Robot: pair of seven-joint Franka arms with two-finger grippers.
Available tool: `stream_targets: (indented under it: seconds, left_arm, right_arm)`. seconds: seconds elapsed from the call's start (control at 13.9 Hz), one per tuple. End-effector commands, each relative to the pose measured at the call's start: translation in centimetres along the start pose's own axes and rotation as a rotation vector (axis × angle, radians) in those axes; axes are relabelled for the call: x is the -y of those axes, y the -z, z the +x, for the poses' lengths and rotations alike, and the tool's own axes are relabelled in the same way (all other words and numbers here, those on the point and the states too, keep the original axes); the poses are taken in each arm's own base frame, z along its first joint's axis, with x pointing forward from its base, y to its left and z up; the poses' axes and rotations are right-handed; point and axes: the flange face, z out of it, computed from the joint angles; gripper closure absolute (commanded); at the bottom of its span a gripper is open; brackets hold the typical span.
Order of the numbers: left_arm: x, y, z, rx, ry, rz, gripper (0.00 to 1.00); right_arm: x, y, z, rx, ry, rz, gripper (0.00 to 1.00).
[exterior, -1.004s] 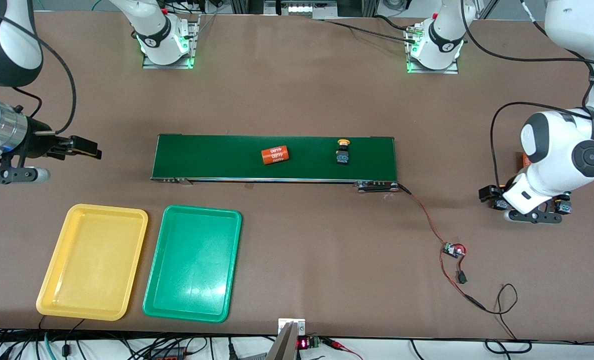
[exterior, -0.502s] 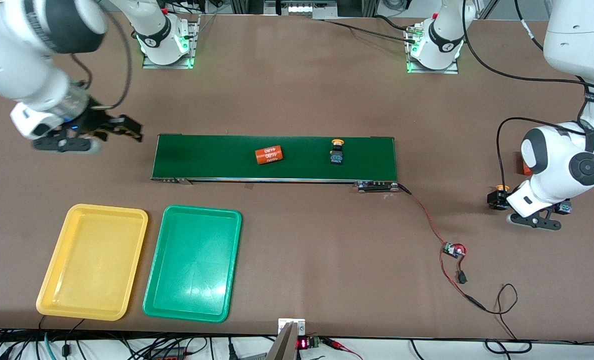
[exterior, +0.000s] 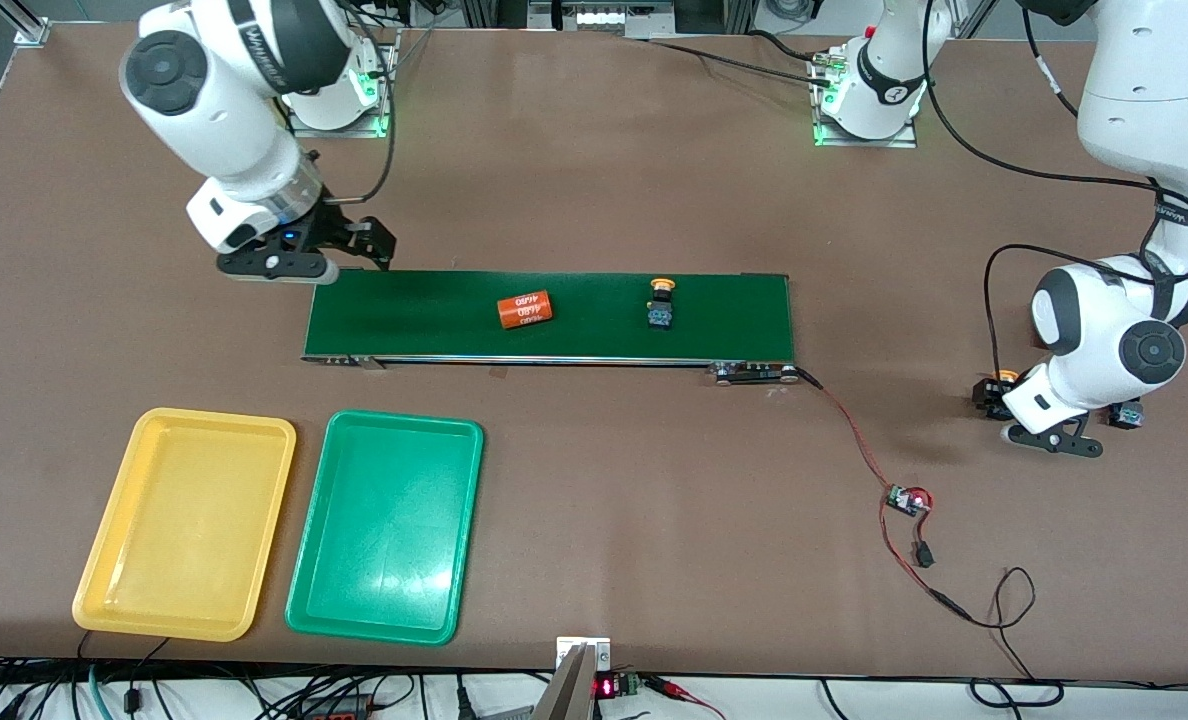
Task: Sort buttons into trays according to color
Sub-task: 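Grasp another button with the left gripper while the right gripper approaches the conveyor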
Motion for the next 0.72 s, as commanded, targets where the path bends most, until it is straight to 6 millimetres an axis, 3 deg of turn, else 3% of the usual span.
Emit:
stream_targets:
  seconds: [0.0,0.22,0.36,0.65]
  left_arm:
    - [0.4,-0.3,-0.4,0.008,-0.001,-0.004,0.58]
    - [0.4,0.8,-0.2,-0.002,-0.002,-0.002,0.68]
    - [-0.4,3.4,0.0,0.027,-0.013,-0.026,0.72]
    - [-8.2,9.8,1.4,0.11,-0.141,-0.118,0.73]
  right_arm:
    - [1.7,-1.0,-1.7,-0.041,-0.018,-0.014,0.0]
    - [2.2,-2.3,-2.0,-0.046,0.0,-0.014,0.0]
    - [2.9,-3.1,-2.2,-0.057,0.03,-0.021,0.0]
    - [3.2,-3.9,-2.1,-0.057,0.064,-0.02,0.0]
